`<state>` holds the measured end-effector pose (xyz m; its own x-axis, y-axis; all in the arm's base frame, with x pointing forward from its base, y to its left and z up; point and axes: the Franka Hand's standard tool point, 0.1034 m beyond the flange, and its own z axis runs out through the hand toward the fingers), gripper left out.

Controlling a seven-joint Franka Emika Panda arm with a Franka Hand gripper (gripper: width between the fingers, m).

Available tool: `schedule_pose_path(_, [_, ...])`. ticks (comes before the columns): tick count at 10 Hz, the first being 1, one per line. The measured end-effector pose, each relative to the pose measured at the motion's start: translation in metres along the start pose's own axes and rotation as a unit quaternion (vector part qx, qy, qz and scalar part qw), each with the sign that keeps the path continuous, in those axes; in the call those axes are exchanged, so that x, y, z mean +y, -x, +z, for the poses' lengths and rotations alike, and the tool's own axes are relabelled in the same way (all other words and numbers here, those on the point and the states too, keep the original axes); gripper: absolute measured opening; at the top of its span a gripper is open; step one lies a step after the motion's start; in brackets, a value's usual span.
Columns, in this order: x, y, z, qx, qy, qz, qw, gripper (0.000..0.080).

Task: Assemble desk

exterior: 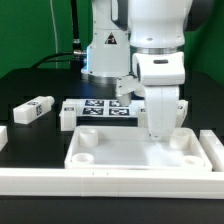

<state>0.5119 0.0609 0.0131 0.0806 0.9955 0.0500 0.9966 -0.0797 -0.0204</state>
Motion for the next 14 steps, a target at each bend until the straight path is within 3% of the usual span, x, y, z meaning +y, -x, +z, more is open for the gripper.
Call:
schedule_pose_path(2, [-0.001,-0.011,0.0,0.001,-0.001,0.017,1.0,0.0059])
schedule_pose_path(4, [-0.001,-0.01,0.0,0.001,-0.001,0.021,1.0,0.0059])
schedule_pose_path(5, [-0.001,-0.01,0.0,0.001,-0.001,0.021,1.0,0.0156])
schedule_pose_path(6, [-0.002,-0.01,0.0,0.001,-0.001,0.021,1.0,0.0156])
schedule_pose_path(8, [-0.001,-0.008,0.0,0.001,-0.001,0.023,1.0,0.0517])
schedule_pose_path(9, [0.0,-0.003,-0.003,-0.001,-0.001,0.024,1.0,0.0611])
schedule_pose_path(11, [0.0,-0.001,-0.027,-0.003,0.014,0.085,0.996,0.0641])
schedule_pose_path(14, [-0.023,-0.008,-0.051,-0.004,0.029,0.17,0.985,0.0649])
